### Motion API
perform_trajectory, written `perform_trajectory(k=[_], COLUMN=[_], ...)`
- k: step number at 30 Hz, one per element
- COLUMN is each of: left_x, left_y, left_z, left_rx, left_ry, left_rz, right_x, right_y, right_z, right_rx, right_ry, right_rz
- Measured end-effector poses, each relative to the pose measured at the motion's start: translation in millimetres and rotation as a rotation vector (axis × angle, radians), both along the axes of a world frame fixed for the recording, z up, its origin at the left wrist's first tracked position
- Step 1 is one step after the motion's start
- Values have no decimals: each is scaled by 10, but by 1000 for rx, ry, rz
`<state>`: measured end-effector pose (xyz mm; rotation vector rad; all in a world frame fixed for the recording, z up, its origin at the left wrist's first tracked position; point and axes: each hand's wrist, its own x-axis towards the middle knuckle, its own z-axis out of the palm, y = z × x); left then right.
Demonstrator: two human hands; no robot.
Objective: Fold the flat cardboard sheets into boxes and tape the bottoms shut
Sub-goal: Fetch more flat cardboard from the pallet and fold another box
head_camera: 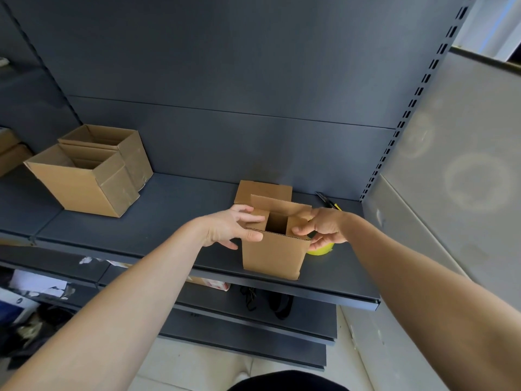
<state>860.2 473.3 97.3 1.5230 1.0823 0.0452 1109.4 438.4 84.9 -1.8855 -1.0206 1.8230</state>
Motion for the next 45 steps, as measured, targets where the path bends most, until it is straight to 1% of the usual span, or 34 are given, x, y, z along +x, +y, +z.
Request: perform_trajectory(k=[4,7,10,15,16,19,20,22,26,29,31,33,35,37,39,42,45], left_x=[50,101,158,216,221,225,231,245,261,261,296,338,359,353,353,341,303], left_y=[-43,-95,-122,-134,-134,-126,-130,-135,-115,-104,-113,-139,-160,-166,-158,-146,-141], left_z=[-27,-18,-5,-58,-64,-77,-74,-74,-66,-86,-133,-186,-217,-224,-216,-219,-226], left_rx=[63,100,110,91,95,129,130,123,72,71,149,268,327,358,383,391,357], left_ry=[-4,20,17,-21,-27,-21,-22,-28,-34,-22,55,187,251,229,184,155,103], left_rz=[59,83,124,245,247,192,182,199,289,322,326,315,356,406,397,298,285], right_x=[89,129,111,73,52,-30,-56,-73,-33,56,130,165,153,97,60,43,46], right_y=[-37,-40,-13,-33,-42,-27,-21,1,-3,-28,-63,-93,-86,-45,-2,24,18], right_z=[-16,-14,3,37,31,-38,-45,-54,-35,-26,-19,-17,-23,-12,19,63,90], right_rx=[-61,-63,-69,-30,-2,114,141,158,119,38,-30,-60,-73,-85,-89,-127,-144], right_ry=[232,296,298,237,179,-94,-142,-169,-82,114,304,396,377,299,230,239,262], right_rz=[-87,-144,-151,-134,-113,-85,-89,-95,-117,-112,-131,-145,-161,-196,-201,-214,-228])
